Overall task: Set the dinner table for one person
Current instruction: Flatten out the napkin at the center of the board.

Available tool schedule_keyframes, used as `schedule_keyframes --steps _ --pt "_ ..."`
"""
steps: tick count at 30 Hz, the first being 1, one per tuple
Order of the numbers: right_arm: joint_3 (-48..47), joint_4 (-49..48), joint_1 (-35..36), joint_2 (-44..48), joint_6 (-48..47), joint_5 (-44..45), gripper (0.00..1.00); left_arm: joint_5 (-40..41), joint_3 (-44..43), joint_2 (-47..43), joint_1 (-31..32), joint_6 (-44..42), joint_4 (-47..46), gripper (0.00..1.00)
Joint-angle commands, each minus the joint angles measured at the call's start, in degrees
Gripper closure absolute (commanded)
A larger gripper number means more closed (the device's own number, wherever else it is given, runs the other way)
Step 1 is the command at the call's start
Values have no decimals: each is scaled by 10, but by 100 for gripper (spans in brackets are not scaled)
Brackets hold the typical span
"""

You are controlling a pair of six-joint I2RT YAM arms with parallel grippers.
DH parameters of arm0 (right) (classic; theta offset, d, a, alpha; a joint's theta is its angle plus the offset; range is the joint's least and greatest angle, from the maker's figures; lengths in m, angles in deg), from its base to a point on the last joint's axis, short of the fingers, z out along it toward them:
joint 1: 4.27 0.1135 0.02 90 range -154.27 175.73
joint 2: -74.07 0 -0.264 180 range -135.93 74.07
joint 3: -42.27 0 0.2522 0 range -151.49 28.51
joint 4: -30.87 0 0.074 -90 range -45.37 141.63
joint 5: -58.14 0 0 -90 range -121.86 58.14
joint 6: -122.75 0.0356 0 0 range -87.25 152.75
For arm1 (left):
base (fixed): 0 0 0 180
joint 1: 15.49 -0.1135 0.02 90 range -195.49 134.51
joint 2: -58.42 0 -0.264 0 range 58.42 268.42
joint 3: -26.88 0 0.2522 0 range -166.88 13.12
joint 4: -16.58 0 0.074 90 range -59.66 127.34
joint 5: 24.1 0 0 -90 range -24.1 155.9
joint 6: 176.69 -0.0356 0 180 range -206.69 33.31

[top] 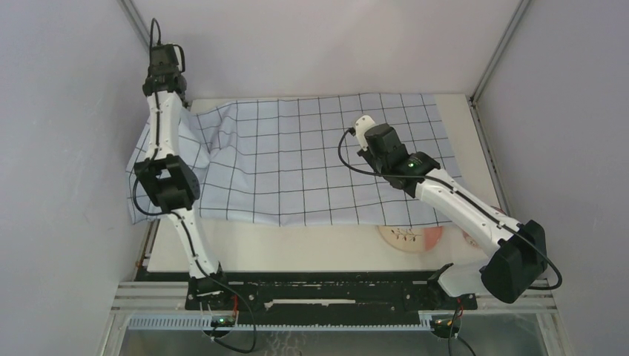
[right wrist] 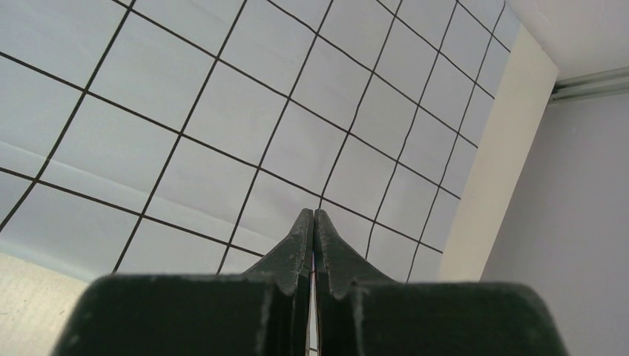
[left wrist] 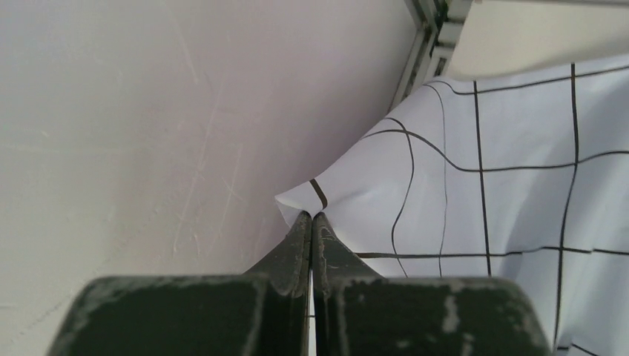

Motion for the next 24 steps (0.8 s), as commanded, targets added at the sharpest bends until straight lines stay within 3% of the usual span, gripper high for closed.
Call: schedule_keyframes --steps 1,7,15,17,20,24 --pt "0 -42 10 5 6 -6 97 34 -100 30 11 -19 -34 100" --pt "0 -49 13 -19 12 -5 97 93 -121 72 11 -55 -98 100" --pt "0 -47 -4 -63 30 56 98 101 -132 110 12 -53 -86 99" --pt "0 -48 -12 -76 36 63 98 95 -113 107 11 -38 -67 80" --pt "0 -48 -20 -87 45 59 98 68 -98 103 9 -5 -28 41" --pt "0 -42 -19 -89 48 52 98 38 -92 102 9 21 11 4"
